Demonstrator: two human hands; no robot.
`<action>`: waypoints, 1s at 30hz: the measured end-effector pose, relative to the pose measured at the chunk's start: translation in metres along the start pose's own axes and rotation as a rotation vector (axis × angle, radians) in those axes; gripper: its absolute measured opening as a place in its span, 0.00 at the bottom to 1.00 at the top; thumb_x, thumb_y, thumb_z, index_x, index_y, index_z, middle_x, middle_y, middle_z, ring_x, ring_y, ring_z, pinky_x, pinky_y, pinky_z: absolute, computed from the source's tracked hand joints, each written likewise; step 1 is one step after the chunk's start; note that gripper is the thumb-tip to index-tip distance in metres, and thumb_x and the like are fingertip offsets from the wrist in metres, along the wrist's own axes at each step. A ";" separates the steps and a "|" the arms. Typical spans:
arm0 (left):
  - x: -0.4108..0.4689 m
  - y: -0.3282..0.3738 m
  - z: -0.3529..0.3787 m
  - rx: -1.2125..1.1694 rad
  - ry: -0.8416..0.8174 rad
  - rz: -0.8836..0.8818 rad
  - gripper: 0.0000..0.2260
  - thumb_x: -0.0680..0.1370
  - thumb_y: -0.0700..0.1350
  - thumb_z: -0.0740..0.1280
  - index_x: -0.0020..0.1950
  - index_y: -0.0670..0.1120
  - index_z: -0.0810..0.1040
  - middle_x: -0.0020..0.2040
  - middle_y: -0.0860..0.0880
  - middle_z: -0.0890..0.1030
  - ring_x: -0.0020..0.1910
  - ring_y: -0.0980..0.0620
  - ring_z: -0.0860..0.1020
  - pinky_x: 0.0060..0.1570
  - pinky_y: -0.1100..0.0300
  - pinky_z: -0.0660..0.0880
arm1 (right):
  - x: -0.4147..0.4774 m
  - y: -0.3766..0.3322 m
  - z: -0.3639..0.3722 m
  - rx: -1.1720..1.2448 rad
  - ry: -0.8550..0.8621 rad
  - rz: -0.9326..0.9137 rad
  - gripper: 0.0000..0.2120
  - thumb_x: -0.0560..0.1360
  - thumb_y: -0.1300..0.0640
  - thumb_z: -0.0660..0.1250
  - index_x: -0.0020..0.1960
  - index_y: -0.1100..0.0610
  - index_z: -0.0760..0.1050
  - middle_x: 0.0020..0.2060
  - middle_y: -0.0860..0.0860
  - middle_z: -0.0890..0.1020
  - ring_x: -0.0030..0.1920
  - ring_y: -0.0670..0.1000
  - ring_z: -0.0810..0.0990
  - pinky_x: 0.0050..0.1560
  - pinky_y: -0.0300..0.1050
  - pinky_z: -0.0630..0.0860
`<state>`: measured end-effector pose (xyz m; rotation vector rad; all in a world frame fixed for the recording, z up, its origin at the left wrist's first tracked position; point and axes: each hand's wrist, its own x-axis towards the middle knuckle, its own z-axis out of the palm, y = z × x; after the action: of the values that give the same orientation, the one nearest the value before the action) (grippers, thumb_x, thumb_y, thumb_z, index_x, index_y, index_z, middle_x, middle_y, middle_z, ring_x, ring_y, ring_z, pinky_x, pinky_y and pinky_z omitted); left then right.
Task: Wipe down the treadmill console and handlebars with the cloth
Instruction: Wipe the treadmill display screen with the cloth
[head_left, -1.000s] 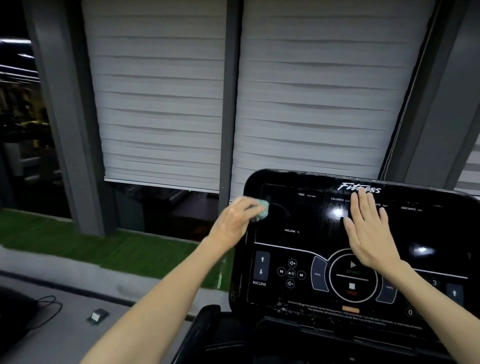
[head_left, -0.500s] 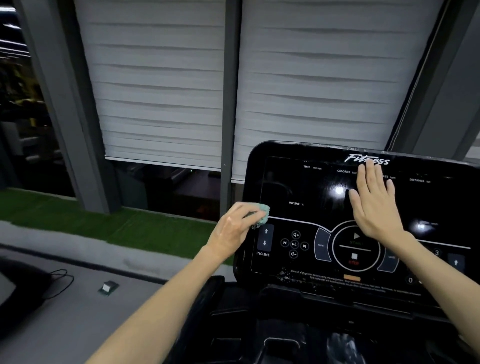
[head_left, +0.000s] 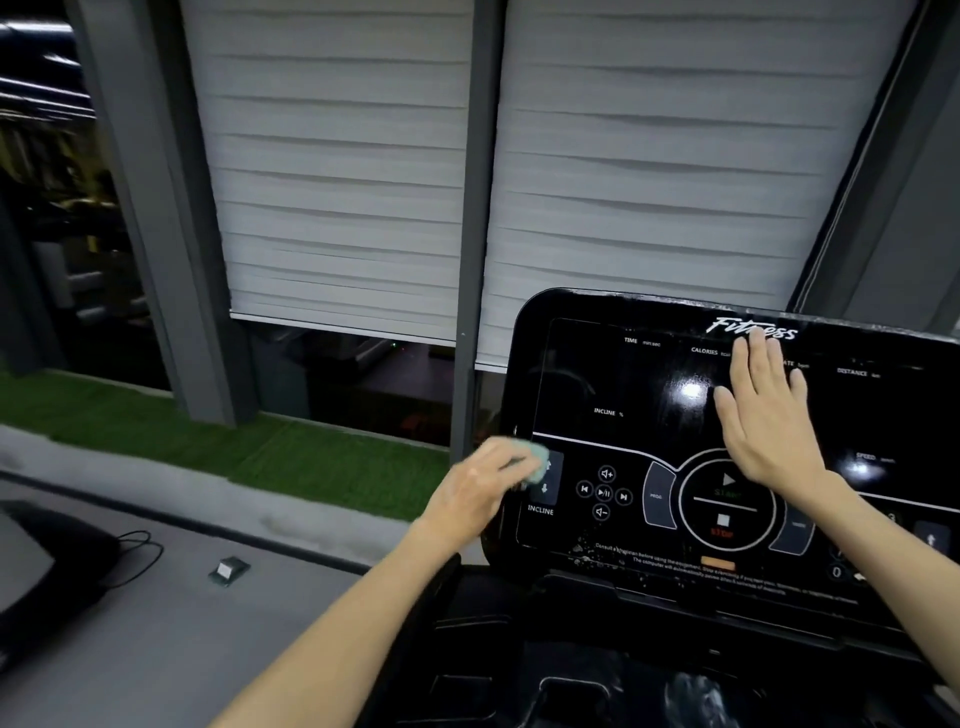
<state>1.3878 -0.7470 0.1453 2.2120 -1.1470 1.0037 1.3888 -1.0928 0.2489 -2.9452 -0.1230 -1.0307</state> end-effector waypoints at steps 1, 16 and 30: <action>0.015 -0.001 -0.005 0.026 0.021 0.002 0.16 0.75 0.30 0.64 0.60 0.42 0.76 0.58 0.48 0.75 0.57 0.47 0.76 0.39 0.50 0.82 | 0.000 0.000 0.000 -0.003 -0.006 0.000 0.31 0.80 0.47 0.42 0.78 0.63 0.47 0.78 0.59 0.48 0.77 0.60 0.48 0.71 0.65 0.55; -0.100 0.039 0.025 -0.021 0.031 -0.173 0.18 0.73 0.33 0.59 0.57 0.42 0.83 0.50 0.48 0.82 0.51 0.52 0.76 0.44 0.59 0.81 | 0.000 0.002 0.004 0.016 0.003 0.012 0.31 0.80 0.46 0.41 0.78 0.62 0.45 0.78 0.58 0.45 0.77 0.58 0.45 0.72 0.64 0.51; 0.035 0.000 -0.013 0.048 0.091 -0.128 0.16 0.75 0.36 0.57 0.55 0.38 0.83 0.52 0.42 0.82 0.53 0.46 0.76 0.37 0.48 0.82 | 0.001 0.001 0.005 0.009 0.019 0.010 0.31 0.80 0.46 0.41 0.78 0.62 0.46 0.78 0.58 0.46 0.77 0.59 0.46 0.72 0.65 0.53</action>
<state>1.3962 -0.7556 0.1802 2.2220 -0.9379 1.0759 1.3928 -1.0939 0.2461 -2.9240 -0.1121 -1.0533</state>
